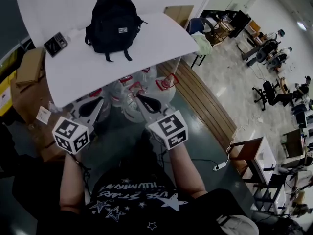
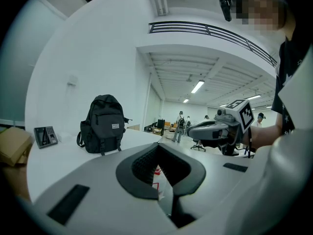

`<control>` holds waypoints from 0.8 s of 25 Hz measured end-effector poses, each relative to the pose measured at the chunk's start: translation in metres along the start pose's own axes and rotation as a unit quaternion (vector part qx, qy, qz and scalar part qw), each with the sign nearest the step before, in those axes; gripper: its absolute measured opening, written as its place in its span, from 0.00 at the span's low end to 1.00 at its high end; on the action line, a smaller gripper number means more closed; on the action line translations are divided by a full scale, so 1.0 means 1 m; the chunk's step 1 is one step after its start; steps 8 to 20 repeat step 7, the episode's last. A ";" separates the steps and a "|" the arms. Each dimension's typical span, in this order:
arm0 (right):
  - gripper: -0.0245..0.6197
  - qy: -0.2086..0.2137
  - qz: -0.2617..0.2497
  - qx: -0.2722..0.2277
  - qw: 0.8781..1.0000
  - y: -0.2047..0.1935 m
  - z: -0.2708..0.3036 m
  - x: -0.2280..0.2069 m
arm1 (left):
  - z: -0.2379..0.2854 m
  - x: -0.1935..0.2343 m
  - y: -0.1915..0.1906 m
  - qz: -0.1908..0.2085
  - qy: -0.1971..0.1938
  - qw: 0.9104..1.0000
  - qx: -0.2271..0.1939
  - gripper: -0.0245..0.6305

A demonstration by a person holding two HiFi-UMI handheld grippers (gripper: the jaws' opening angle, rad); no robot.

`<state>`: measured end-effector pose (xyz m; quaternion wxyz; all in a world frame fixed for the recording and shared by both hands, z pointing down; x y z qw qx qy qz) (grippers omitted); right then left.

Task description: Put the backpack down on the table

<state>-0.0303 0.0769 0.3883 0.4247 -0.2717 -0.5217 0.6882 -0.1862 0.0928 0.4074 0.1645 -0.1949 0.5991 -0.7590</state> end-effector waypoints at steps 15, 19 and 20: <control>0.04 -0.003 0.003 0.001 1.000 -0.001 0.001 0.004 | -0.006 -0.003 -0.004 0.002 -0.008 1.000 -0.002 0.05; 0.04 -0.003 0.003 0.001 1.000 -0.001 0.001 0.004 | -0.006 -0.003 -0.004 0.002 -0.008 1.000 -0.002 0.05; 0.04 -0.003 0.003 0.001 1.000 -0.001 0.001 0.004 | -0.006 -0.003 -0.004 0.002 -0.008 1.000 -0.002 0.05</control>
Point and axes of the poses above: the fingertips, and each gripper's own axes: z forward along the fingers, x to its left, y out of its top, the point moved 3 cm from there along -z, backward along the fingers, and after that the axes turned 10 degrees about y, right-handed, at the moved point
